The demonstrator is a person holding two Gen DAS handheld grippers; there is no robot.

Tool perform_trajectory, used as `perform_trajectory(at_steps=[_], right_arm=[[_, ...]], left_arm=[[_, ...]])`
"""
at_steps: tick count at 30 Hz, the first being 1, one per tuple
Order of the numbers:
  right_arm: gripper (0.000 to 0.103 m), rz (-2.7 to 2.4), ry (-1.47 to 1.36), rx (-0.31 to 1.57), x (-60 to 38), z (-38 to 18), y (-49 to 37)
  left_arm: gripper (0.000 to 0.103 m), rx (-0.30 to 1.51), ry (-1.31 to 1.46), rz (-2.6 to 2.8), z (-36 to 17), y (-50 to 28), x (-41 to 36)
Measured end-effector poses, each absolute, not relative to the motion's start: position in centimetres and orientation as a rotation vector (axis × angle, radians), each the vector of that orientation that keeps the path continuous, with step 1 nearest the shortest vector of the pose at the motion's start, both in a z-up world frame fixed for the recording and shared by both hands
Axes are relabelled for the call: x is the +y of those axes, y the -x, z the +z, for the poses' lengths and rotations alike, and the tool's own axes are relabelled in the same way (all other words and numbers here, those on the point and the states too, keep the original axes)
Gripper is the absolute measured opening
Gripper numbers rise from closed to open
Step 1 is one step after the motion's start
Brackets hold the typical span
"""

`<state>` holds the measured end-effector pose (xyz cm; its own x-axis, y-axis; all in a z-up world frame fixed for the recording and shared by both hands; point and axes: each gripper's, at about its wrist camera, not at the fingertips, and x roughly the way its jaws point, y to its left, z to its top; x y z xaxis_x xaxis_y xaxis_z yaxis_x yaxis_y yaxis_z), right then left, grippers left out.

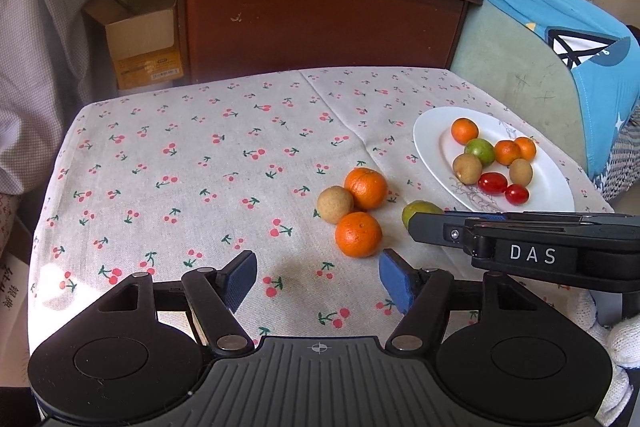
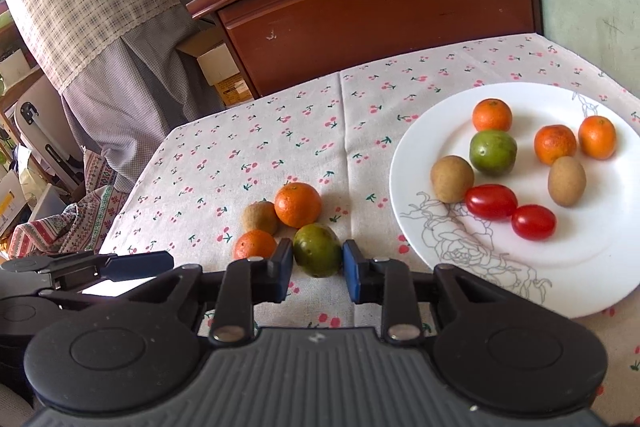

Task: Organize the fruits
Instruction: 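Grasp a green lime with the right tool while the left tool grasps an orange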

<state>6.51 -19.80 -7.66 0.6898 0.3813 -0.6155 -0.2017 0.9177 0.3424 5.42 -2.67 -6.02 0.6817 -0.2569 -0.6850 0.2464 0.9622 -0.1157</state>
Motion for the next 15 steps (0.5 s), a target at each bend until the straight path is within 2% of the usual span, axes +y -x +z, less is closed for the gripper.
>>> perform_trajectory(at_steps=[15], right_arm=[[0.027,0.253,-0.274,0.764,-22.4,-7.4,-5.0]], left_arm=[[0.042,0.737,-0.015,-0.293,-7.4,-6.7,-5.7]])
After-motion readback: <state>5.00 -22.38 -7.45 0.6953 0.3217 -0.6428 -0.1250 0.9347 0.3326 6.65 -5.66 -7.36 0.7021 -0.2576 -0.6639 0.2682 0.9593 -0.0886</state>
